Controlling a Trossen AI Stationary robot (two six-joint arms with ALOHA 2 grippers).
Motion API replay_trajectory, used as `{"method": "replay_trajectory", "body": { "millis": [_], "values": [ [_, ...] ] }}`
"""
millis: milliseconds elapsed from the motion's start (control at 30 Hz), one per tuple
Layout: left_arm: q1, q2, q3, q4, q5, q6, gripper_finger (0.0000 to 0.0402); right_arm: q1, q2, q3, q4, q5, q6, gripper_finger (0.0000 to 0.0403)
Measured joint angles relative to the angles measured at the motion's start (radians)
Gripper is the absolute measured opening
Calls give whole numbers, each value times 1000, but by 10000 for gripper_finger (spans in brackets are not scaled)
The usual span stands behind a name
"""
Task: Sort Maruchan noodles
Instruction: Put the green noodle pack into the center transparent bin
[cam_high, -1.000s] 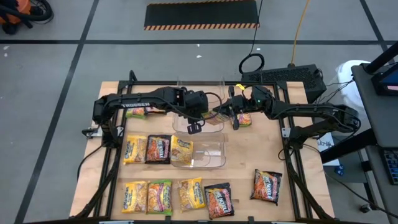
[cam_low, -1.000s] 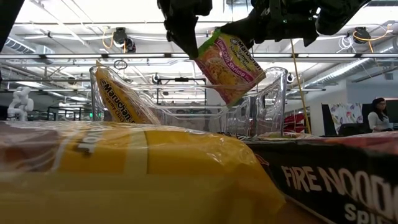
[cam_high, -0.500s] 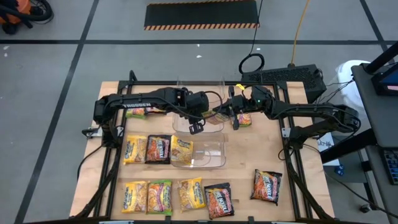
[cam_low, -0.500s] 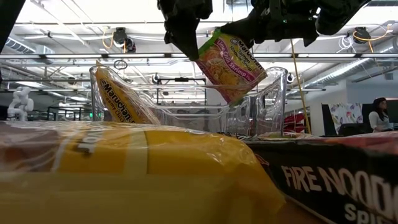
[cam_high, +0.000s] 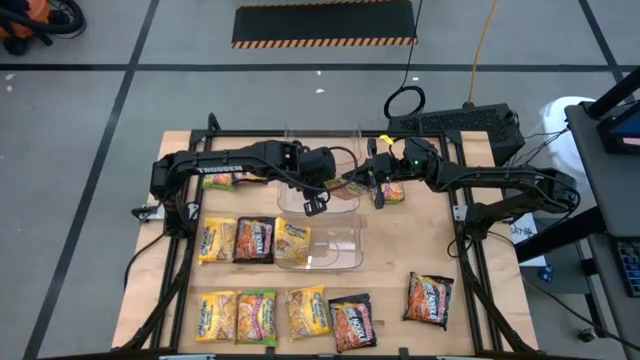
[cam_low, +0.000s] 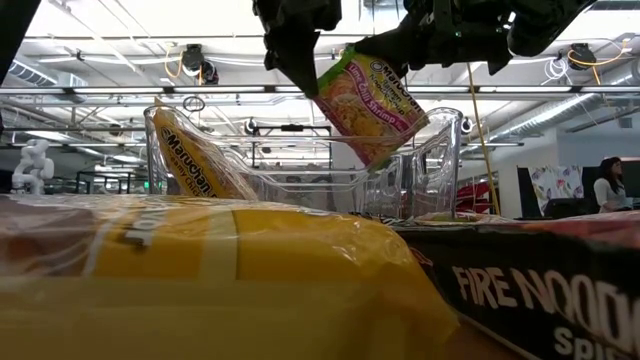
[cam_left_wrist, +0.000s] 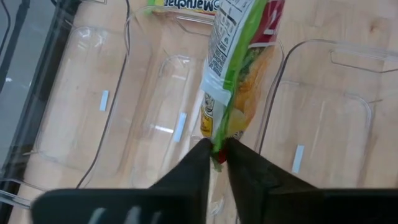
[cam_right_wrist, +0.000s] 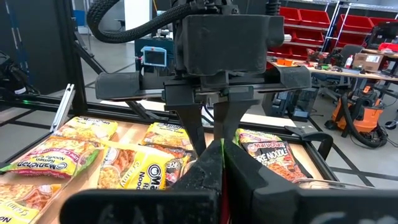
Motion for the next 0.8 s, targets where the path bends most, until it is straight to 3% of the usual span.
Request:
{"method": "replay_trajectory", "body": {
  "millis": [100,367,800],
  "values": [
    [0,0,0,-1,0,8,8,0,0,0,0,0,0,0],
    [0,0,0,-5,0,-12,3,0,0,0,0,0,0,0],
    [-29,0,0,-8,35,-182,1,-6,0,0,-26,0,2,0]
  ]
}}
